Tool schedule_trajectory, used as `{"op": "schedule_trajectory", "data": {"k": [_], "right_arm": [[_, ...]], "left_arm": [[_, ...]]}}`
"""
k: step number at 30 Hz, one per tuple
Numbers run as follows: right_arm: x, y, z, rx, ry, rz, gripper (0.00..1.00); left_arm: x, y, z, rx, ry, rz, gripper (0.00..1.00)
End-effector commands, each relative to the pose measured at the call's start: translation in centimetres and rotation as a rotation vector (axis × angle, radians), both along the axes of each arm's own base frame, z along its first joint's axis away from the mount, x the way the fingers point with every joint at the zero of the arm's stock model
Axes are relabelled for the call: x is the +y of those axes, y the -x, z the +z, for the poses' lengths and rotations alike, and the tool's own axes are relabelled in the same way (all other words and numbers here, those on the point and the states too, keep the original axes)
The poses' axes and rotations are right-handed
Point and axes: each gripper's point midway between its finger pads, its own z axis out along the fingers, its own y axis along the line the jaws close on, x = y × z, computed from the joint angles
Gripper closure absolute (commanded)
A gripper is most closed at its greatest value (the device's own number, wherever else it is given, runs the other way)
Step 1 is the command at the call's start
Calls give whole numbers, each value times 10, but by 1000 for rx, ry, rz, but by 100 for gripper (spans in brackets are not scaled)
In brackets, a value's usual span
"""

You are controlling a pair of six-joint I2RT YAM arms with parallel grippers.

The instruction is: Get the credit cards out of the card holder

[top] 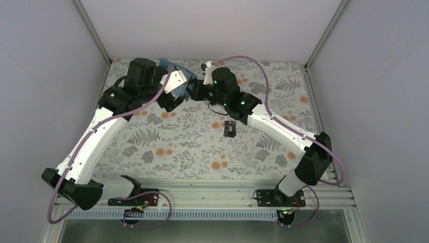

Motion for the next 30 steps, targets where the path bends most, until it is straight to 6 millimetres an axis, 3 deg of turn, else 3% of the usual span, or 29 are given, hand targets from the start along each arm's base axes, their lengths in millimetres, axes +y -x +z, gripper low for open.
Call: {"op": "schedule_trajectory", "data": {"k": [1, 4, 9, 16, 21, 26, 30], "right_arm": [[2, 5, 26, -54, -29, 22, 96], [1, 5, 26, -54, -31, 23, 96], [2, 6, 30, -59, -37, 28, 96], [0, 6, 28, -60, -29, 23, 96], [-2, 6, 31, -76, -20, 20, 96], [-9, 10, 34, -120, 19, 35, 96], [-7, 23, 42, -187, 29, 112, 96]], "left_arm": [[-2, 12, 26, -21, 67, -55, 0], [0, 9, 31, -30, 77, -34, 0], [0, -9, 12, 13, 59, 28, 0], [-3, -15, 7, 31, 59, 35, 0], [25, -29, 13, -57, -25, 173, 0], [55, -29, 28, -97, -3, 234, 0], [55, -19, 32, -29, 94, 153, 0]]}}
